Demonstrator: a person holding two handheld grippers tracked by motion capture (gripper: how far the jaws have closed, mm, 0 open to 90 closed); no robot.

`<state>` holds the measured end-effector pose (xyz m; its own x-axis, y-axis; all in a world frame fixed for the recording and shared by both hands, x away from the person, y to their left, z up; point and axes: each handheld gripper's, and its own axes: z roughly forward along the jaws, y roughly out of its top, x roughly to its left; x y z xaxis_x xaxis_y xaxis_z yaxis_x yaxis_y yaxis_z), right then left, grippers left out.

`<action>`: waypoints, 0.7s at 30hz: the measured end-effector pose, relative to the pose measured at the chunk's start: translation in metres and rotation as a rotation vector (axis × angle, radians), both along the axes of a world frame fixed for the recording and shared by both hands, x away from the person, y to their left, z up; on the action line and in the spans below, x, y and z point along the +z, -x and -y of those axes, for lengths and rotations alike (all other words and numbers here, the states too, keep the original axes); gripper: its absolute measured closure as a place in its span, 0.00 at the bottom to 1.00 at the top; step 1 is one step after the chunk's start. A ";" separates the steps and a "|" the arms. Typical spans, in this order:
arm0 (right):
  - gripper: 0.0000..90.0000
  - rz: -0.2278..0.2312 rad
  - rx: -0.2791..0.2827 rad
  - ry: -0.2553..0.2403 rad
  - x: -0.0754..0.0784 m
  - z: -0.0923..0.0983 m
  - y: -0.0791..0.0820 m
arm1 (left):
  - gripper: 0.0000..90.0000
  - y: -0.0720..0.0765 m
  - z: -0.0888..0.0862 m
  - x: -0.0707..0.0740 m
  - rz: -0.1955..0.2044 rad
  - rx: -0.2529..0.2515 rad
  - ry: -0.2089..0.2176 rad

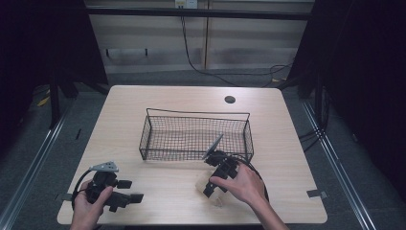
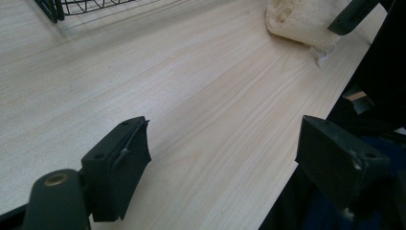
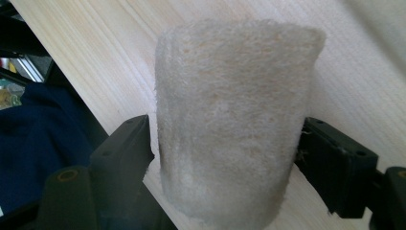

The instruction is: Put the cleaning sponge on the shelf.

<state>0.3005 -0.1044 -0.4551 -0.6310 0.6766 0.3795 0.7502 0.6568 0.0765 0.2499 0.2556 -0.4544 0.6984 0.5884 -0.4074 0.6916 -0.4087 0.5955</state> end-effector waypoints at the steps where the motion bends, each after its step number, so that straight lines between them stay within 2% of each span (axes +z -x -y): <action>1: 0.26 -0.002 0.003 0.003 -0.002 -0.002 0.000 | 0.20 0.000 0.000 0.000 0.000 0.001 0.002; 4: 0.29 0.009 0.010 0.015 -0.003 -0.003 0.002 | 0.20 0.000 0.000 0.000 -0.001 0.001 0.003; 11: 0.30 0.009 0.010 0.027 -0.003 -0.006 0.003 | 0.20 0.000 0.000 0.000 0.000 -0.002 -0.002; 17: 0.31 0.011 0.007 0.066 0.000 -0.009 0.006 | 0.20 0.000 0.000 0.000 0.000 0.001 0.002; 21: 0.31 0.028 0.010 0.088 0.004 -0.010 0.007 | 0.20 0.000 0.000 0.000 -0.003 0.006 0.004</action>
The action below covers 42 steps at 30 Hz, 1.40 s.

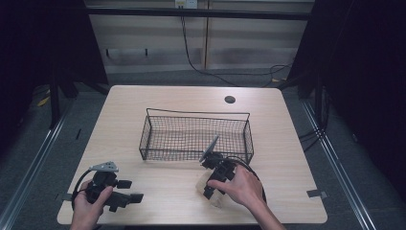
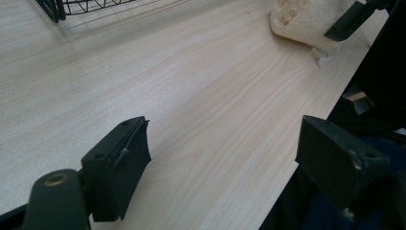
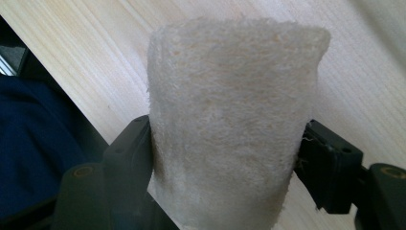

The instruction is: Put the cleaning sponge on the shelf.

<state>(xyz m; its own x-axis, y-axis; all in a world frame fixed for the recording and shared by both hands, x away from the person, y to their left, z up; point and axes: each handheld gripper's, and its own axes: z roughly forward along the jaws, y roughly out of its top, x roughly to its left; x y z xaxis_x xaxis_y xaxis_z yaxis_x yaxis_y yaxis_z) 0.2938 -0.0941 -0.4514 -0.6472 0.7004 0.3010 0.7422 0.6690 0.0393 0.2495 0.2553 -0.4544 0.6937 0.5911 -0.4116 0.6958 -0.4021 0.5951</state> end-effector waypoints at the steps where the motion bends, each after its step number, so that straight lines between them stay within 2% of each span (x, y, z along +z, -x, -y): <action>1: 0.31 0.003 0.003 0.005 0.001 0.000 0.000 | 0.20 0.000 0.000 0.000 0.000 0.000 0.001; 2: 0.31 0.014 0.007 0.023 0.002 -0.001 0.001 | 0.20 0.000 0.000 0.000 0.000 -0.004 -0.001; 12: 0.31 0.045 0.009 0.072 0.012 -0.002 0.004 | 0.20 0.000 0.000 0.000 -0.001 -0.002 0.004; 21: 0.31 0.037 0.030 0.083 0.023 -0.001 0.005 | 0.20 0.000 0.000 0.000 -0.001 0.000 0.005; 25: 0.31 0.043 0.023 0.089 0.030 0.002 0.004 | 0.20 0.000 -0.001 0.001 0.000 -0.002 0.004; 29: 0.31 0.029 0.011 0.104 0.033 0.002 0.003 | 0.20 0.000 0.000 0.001 -0.001 -0.003 0.005; 30: 0.31 0.038 0.023 0.109 0.034 0.003 0.002 | 0.20 0.000 0.000 0.001 0.000 -0.002 0.004; 39: 0.31 0.046 0.000 0.105 0.050 0.006 -0.002 | 0.20 0.000 0.000 0.001 -0.001 -0.003 0.005; 42: 0.31 0.015 -0.016 0.100 0.056 0.008 -0.004 | 0.20 0.000 0.000 0.001 0.000 -0.003 0.003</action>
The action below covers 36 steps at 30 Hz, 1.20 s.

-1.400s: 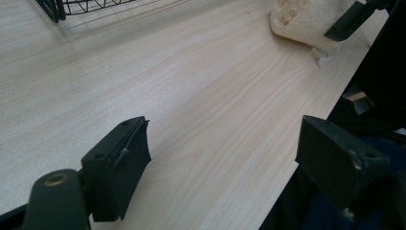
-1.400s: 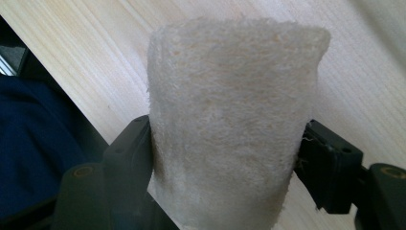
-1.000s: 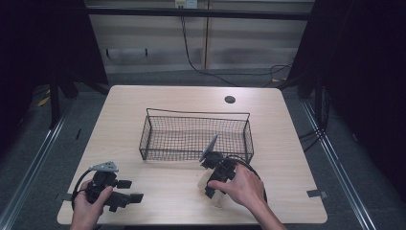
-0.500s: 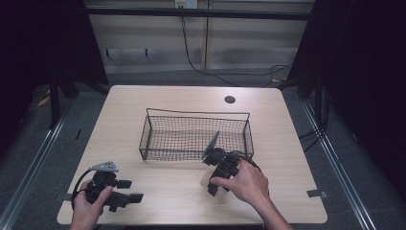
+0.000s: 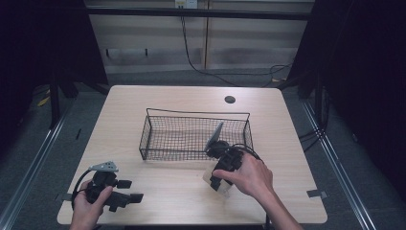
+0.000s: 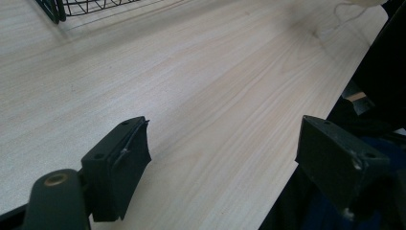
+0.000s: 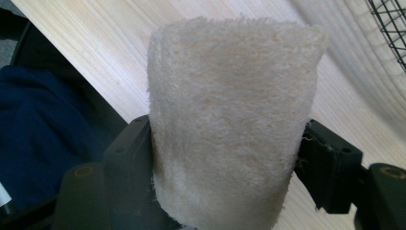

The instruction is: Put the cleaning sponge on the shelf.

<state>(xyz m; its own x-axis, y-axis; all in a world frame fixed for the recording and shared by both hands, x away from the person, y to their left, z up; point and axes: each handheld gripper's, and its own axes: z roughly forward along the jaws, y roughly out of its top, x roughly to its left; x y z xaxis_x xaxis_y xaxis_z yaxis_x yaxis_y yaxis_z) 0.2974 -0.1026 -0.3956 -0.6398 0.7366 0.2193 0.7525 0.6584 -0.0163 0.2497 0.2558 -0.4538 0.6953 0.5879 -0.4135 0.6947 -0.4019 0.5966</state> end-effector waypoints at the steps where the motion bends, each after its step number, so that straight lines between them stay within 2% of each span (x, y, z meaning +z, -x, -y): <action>1: 0.31 0.000 0.000 0.000 0.000 0.000 0.000 | 0.20 0.000 0.000 0.000 -0.001 -0.001 0.000; 2: 0.31 -0.009 -0.008 -0.022 0.004 0.002 -0.002 | 0.20 0.000 0.000 0.000 -0.001 -0.002 0.003; 6: 0.31 -0.002 0.002 -0.018 0.008 0.005 -0.005 | 0.20 0.000 0.000 0.000 0.000 -0.006 -0.005; 9: 0.31 -0.005 -0.013 -0.022 0.013 0.006 -0.007 | 0.20 0.000 0.000 0.000 0.000 -0.002 0.001; 17: 0.31 -0.006 -0.023 -0.072 0.027 0.012 -0.013 | 0.20 0.000 0.000 0.000 0.000 -0.006 -0.006; 21: 0.31 0.005 -0.052 -0.105 0.035 0.019 -0.020 | 0.20 0.000 0.000 0.000 0.000 -0.002 -0.001; 26: 0.31 -0.011 -0.072 -0.144 0.042 0.024 -0.025 | 0.20 0.000 0.000 0.000 0.000 -0.005 -0.004; 31: 0.31 -0.015 -0.089 -0.131 0.043 0.028 -0.034 | 0.20 0.000 0.000 0.000 -0.002 -0.001 0.001; 33: 0.31 -0.013 -0.097 -0.142 0.046 0.029 -0.038 | 0.20 0.000 -0.001 0.000 -0.004 -0.004 -0.001; 36: 0.31 -0.005 -0.106 -0.121 0.050 0.028 -0.041 | 0.20 0.000 0.000 0.000 -0.002 -0.003 -0.002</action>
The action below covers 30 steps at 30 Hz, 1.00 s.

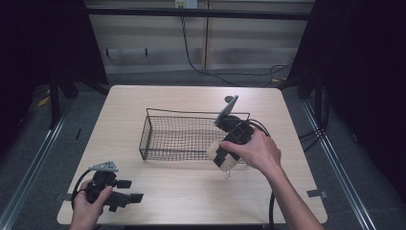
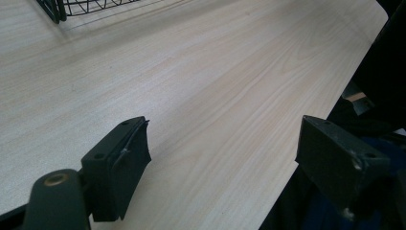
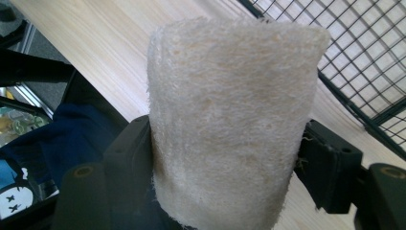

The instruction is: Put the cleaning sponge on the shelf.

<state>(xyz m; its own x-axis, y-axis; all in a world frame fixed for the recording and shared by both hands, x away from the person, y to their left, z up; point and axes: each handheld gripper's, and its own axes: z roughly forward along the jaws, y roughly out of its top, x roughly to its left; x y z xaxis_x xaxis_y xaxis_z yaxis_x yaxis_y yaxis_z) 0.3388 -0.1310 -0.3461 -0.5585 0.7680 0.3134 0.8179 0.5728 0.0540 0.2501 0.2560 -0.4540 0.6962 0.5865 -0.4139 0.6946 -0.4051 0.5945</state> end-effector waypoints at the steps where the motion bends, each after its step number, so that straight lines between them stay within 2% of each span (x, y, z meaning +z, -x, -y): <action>1: 0.31 0.005 -0.004 0.007 0.002 0.000 -0.001 | 0.20 0.000 0.000 0.000 0.000 -0.003 -0.001; 3: 0.31 0.014 -0.015 0.034 0.005 -0.002 -0.004 | 0.20 0.000 0.000 0.000 -0.003 -0.007 -0.002; 6: 0.31 0.022 -0.027 0.045 0.009 -0.002 -0.007 | 0.20 0.000 -0.001 0.001 -0.004 -0.003 0.001; 11: 0.31 0.027 -0.061 0.030 0.016 0.002 -0.015 | 0.20 0.000 0.000 0.000 0.003 -0.004 -0.005; 18: 0.31 0.063 -0.101 0.024 0.025 0.009 -0.025 | 0.20 0.000 0.000 0.000 0.004 -0.006 -0.007; 30: 0.31 0.073 -0.166 0.035 0.025 0.018 -0.037 | 0.20 0.000 0.000 0.000 0.004 -0.009 -0.010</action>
